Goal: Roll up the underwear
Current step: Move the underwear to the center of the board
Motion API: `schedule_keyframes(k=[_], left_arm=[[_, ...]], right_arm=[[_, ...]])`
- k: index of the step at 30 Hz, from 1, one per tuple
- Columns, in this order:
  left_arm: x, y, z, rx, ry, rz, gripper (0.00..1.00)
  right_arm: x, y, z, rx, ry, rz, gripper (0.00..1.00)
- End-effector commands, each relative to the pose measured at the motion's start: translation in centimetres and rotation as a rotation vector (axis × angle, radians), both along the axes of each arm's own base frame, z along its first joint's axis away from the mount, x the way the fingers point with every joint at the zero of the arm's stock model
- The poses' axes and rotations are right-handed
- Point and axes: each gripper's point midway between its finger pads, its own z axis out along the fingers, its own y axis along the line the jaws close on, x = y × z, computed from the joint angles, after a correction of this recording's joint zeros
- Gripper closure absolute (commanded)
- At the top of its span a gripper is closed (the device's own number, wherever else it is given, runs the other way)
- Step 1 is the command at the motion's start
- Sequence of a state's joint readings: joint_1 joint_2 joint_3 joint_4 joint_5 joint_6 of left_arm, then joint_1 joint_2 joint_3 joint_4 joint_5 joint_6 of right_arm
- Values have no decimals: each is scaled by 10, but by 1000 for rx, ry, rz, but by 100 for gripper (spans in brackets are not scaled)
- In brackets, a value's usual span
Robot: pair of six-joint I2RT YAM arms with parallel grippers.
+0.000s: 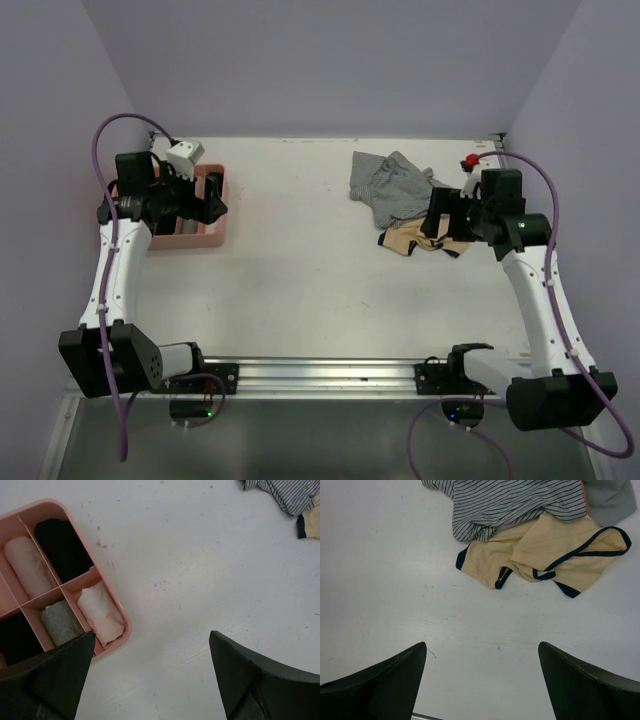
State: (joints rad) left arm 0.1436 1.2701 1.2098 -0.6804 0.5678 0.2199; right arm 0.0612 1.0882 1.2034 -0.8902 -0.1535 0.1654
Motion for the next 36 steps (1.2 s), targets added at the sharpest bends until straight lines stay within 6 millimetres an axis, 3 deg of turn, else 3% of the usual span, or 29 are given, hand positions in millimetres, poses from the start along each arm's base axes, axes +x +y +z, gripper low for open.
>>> schedule_keyframes(k=[1,7,8,9,15,25,31,34,36], left_arm=[[4,3,10,0,-22,7,0],[3,-7,7,-40,16,-44,0],[4,-8,6,-47,25,-49,0],[3,-10,6,-58,30,-63,0],[5,-12,6,-73,46,-77,0],[2,-5,3,-17,40,-67,0],[-2,1,2,18,33,-53,0],[-5,1,0,26,36,-50,0],[-5,2,-1,26,36,-48,0]], right_arm=[[5,12,-18,-22,37,79,2],[21,49,-53,-179,80,224,21],[23,62,-67,-209,113,271,24],[27,62,-72,-260,116,278,28],[50,85,-107,-394,144,344,33],[81,94,-177,-538,226,408,36],[95,90,-200,-596,225,392,40],[98,90,-206,-614,237,401,49],[97,89,-208,-622,245,411,63]])
